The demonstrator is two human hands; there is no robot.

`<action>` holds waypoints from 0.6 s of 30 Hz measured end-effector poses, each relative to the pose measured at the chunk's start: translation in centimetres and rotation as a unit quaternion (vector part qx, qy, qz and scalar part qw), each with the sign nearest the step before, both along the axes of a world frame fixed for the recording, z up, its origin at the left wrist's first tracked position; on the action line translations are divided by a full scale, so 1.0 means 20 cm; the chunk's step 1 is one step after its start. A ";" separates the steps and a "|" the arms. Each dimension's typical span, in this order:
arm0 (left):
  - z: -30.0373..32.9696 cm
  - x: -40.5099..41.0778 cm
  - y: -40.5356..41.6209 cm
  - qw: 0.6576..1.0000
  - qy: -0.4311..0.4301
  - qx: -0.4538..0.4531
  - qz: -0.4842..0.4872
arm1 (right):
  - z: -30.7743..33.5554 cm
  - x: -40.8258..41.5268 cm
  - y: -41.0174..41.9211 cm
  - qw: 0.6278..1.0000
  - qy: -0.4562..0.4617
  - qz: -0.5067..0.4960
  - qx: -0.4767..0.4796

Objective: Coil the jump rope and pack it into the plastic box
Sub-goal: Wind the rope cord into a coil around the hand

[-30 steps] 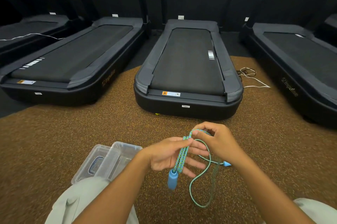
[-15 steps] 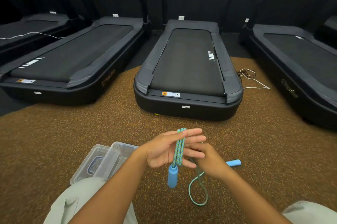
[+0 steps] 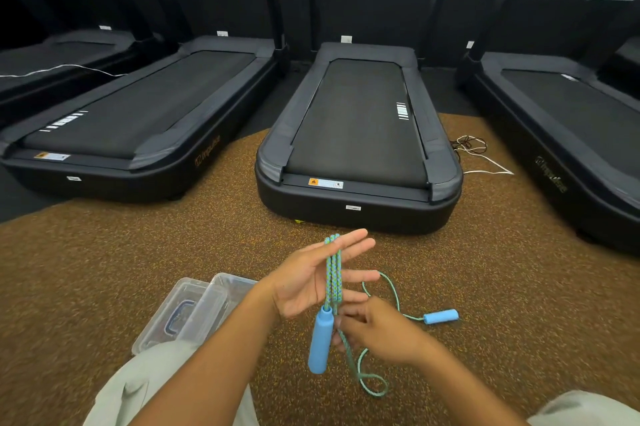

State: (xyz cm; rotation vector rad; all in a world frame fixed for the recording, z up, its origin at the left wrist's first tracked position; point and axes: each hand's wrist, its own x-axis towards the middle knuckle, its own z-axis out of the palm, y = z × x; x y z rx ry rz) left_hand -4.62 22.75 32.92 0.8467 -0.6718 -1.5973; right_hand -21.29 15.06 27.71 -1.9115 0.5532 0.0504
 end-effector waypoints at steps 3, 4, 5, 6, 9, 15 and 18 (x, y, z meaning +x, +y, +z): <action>0.00 0.02 0.00 1.000 -0.010 0.001 0.020 | 0.04 0.00 0.01 0.999 0.016 0.008 -0.037; 0.00 0.02 0.00 1.000 -0.011 0.002 0.024 | 0.05 -0.01 0.02 0.999 0.019 0.010 -0.041; 0.00 0.02 0.00 1.000 -0.012 0.002 0.028 | 0.07 -0.01 0.03 0.999 0.023 0.015 -0.040; 0.01 0.03 0.00 0.999 -0.013 0.004 0.031 | 0.08 -0.01 0.04 0.999 0.026 0.020 -0.036; 0.01 0.03 0.00 0.999 -0.011 0.007 0.036 | 0.14 -0.02 0.05 0.999 0.027 0.020 -0.030; 0.00 0.02 -0.01 0.998 -0.015 0.007 0.052 | 0.27 -0.04 0.07 0.998 0.029 0.026 -0.039; 0.01 0.02 -0.01 0.998 -0.019 0.008 0.061 | 0.33 -0.05 0.08 0.997 0.024 0.030 -0.074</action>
